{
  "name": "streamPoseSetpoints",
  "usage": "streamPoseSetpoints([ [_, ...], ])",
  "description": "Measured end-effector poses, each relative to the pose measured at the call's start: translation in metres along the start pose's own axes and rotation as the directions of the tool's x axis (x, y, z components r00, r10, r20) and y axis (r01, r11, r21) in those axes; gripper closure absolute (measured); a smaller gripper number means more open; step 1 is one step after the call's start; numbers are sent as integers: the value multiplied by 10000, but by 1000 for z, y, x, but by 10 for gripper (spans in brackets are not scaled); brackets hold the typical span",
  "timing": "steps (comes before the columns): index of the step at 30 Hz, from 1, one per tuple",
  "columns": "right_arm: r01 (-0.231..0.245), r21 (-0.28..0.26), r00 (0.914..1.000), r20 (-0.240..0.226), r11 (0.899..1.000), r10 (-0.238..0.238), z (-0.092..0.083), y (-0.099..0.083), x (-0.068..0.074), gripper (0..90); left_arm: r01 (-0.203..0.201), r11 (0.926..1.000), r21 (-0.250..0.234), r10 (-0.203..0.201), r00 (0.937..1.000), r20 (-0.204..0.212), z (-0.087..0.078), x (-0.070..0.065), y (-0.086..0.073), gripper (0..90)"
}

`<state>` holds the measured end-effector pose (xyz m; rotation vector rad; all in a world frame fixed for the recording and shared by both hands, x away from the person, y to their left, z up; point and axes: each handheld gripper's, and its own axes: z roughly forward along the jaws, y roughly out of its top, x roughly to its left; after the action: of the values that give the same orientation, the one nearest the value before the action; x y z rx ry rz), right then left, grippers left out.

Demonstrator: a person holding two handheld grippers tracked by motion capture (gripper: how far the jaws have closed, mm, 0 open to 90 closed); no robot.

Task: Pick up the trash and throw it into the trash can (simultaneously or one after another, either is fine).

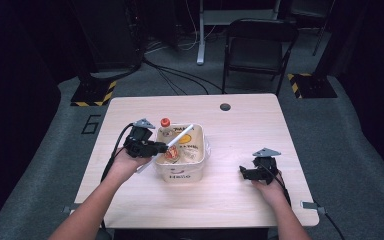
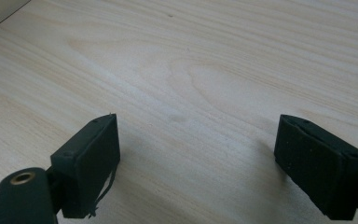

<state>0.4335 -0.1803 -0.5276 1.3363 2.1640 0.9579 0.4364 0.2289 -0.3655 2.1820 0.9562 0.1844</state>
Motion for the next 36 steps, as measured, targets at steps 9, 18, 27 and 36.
streamPoseSetpoints([
  [9,8,1,10000,-11,10000,-8,0,0,0,134,89,9998,160,-88,9999,-66,10,1,2,788],
  [18,4,2,10000,-37,10000,-4,0,0,0,134,191,9987,481,-186,9998,-110,17,5,5,787],
  [27,10,2,10000,-43,10000,-10,0,0,0,134,431,9974,586,-425,9990,-115,21,6,8,629],
  [36,22,7,10000,-49,10000,-22,0,0,0,134,133,9999,31,-132,9997,-210,9,2,8,507],
])
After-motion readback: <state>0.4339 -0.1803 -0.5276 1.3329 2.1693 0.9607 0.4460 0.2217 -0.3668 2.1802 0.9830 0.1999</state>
